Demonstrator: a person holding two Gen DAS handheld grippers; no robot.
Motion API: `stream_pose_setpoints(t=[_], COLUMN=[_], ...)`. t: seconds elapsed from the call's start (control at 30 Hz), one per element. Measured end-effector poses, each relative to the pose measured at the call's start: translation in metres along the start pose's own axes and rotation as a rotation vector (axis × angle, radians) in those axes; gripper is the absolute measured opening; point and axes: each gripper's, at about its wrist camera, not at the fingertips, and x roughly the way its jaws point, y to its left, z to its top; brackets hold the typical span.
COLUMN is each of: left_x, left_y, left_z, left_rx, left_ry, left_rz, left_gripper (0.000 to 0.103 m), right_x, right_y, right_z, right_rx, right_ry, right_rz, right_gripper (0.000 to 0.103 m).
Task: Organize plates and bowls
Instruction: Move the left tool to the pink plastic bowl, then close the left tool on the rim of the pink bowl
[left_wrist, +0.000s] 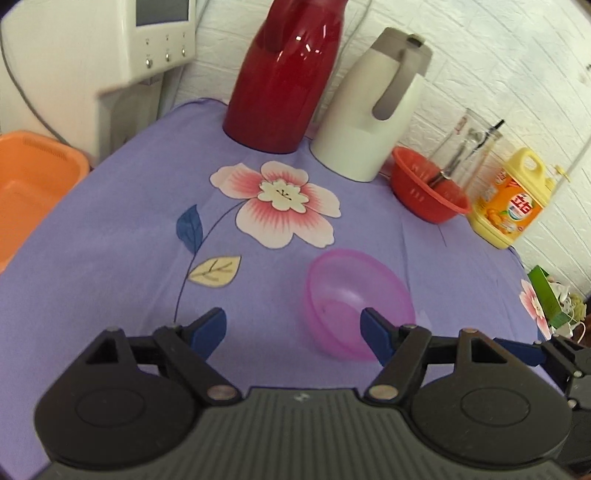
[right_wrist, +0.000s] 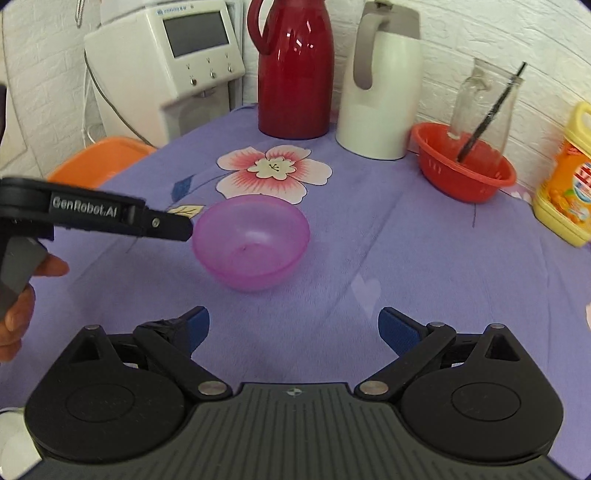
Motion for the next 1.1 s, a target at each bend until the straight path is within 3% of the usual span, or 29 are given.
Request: stream_pose_setpoints(t=[0.2, 0.3, 0.67, 0.8, 1.0, 1.1], left_x=[0.037, 0.05, 0.069, 0.068, 0.068, 0.068], left_y=[-0.01, -0.011, -0.013, -0.016, -0.018, -0.018], left_z=[0.015, 0.017, 0.012, 0.005, 0.004, 0.003], left_rx=[0.046, 0.041, 0.095, 0.14, 0.156, 0.159], left_ry=[0.041, 0.054, 0.053, 0.033, 0.027, 0.027], left_rz=[0.006, 0.01, 0.04, 0.056, 0.069, 0.072], left_gripper=[0.073, 0.073, 0.073, 0.073, 0.073, 0.074], right_x=[0.028, 0.043, 0.093, 0.097, 0.096, 0.098], right_y=[-0.01, -0.015, -0.022, -0.028, -0.028, -0.028], right_z=[0.023, 0.032, 0.035, 0.032, 0.018, 0.022], right_rx=[0.044, 0.038, 0.04, 0.065, 0.053, 0.05], right_ry=[-0.009, -0.001, 0.079, 0.067, -0.038, -0.026], right_rz=[0.038, 0.012, 0.002, 0.021, 0.047, 0.048], right_gripper=[0.103, 0.103, 0.103, 0.103, 0.103, 0.103])
